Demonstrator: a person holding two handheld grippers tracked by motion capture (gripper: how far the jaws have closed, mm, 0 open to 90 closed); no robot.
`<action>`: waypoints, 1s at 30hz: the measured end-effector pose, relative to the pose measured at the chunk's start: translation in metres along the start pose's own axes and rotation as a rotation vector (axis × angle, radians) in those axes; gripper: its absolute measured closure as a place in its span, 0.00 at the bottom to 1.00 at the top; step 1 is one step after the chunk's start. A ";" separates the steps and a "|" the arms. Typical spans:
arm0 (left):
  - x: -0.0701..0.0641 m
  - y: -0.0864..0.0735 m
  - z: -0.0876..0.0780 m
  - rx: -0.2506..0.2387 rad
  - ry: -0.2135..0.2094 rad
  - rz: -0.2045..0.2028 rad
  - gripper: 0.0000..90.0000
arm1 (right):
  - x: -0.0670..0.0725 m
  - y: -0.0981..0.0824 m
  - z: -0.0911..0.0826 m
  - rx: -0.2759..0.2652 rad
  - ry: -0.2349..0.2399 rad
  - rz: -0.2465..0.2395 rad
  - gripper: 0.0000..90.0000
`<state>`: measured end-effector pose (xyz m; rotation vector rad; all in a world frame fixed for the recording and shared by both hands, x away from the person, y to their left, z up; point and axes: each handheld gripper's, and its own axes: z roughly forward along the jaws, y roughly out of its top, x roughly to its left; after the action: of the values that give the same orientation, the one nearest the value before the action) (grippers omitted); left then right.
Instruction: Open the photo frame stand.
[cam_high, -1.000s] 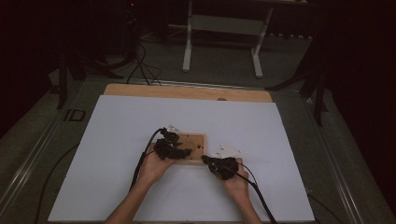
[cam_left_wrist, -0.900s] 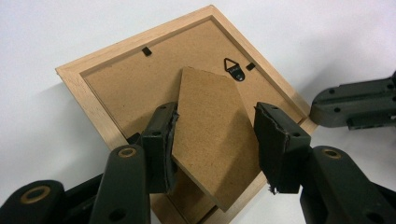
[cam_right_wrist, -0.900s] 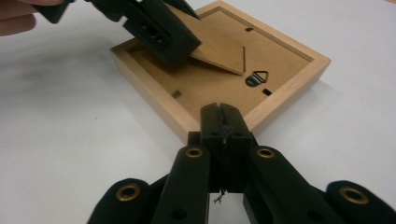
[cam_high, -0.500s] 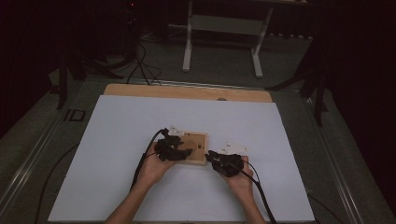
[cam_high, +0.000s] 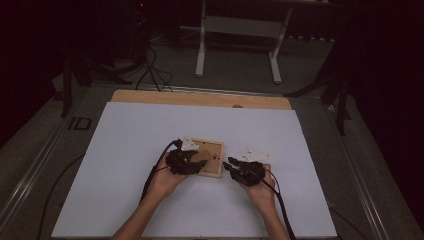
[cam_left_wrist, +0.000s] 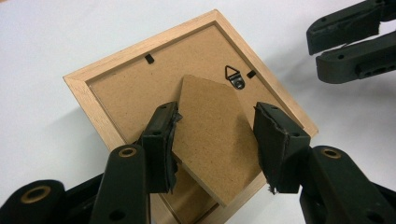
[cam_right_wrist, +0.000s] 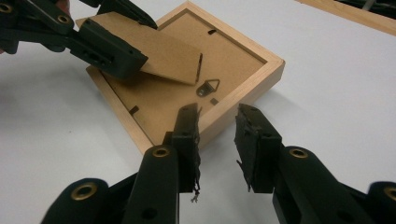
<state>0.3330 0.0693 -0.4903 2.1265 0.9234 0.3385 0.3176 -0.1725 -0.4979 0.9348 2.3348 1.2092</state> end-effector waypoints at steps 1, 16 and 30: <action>0.000 -0.001 0.000 -0.006 0.001 0.002 0.58 | 0.000 0.000 0.000 0.001 0.001 0.001 0.77; -0.005 -0.004 -0.002 -0.033 0.025 0.046 0.58 | -0.007 0.004 -0.003 0.007 0.004 0.012 0.75; -0.012 -0.007 -0.005 -0.056 0.055 0.090 0.58 | -0.014 0.007 -0.008 0.004 0.001 0.015 0.73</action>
<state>0.3188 0.0668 -0.4921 2.1200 0.8415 0.4651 0.3260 -0.1832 -0.4873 0.9555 2.3355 1.2117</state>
